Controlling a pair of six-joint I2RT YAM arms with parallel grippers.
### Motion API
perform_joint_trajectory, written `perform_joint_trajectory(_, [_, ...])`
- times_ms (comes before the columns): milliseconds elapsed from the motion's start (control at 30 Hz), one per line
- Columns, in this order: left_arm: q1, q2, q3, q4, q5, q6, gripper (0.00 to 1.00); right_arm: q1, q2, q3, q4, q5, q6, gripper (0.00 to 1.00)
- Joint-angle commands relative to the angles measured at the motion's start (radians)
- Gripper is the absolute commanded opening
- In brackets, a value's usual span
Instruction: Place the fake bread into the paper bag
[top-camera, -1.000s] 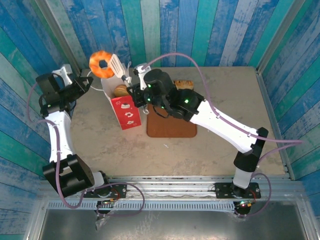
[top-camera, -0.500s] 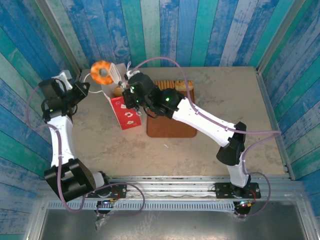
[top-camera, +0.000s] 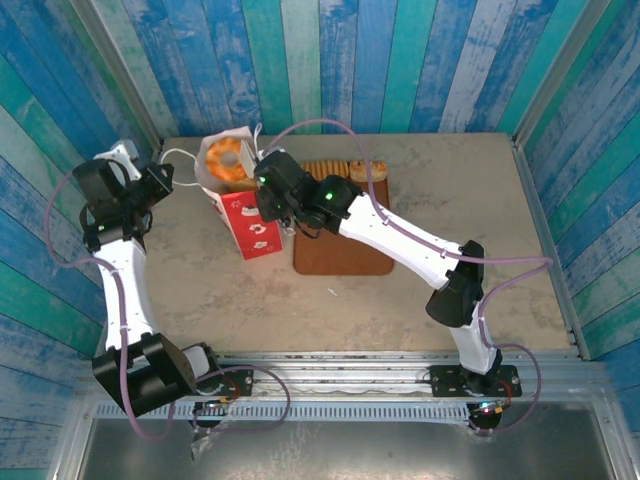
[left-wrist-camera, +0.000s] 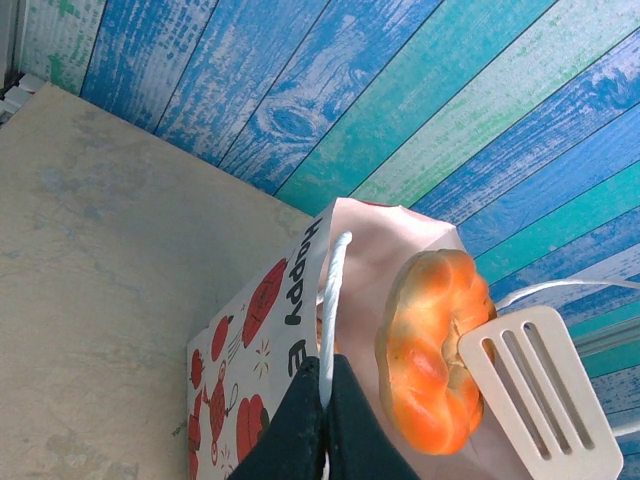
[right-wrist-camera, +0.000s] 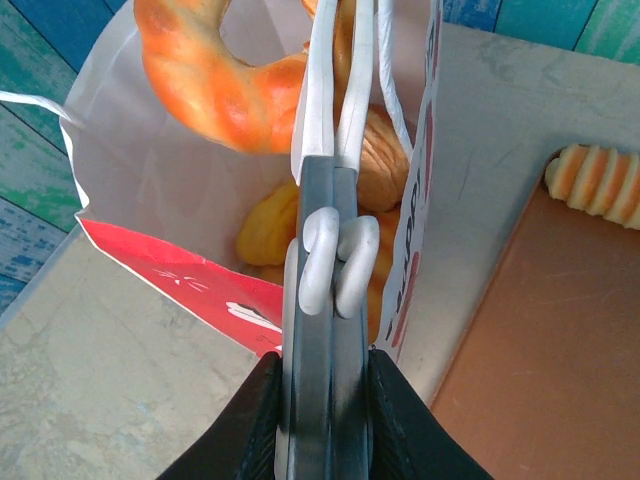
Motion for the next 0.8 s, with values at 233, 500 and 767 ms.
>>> perform_joint_trajectory(233, [0.003,-0.03,-0.007,0.002,0.001,0.007,0.02,-0.002,-0.057,-0.004,-0.002,0.027,-0.015,0.32])
perform_joint_trajectory(500, [0.004,-0.027,-0.006,0.005,0.012,0.003,0.02,-0.003,-0.079,-0.01,0.008,0.03,-0.021,0.4])
perform_joint_trajectory(767, [0.004,-0.024,-0.006,0.015,0.036,-0.005,0.08,0.0,-0.092,-0.007,0.03,0.002,-0.023,0.4])
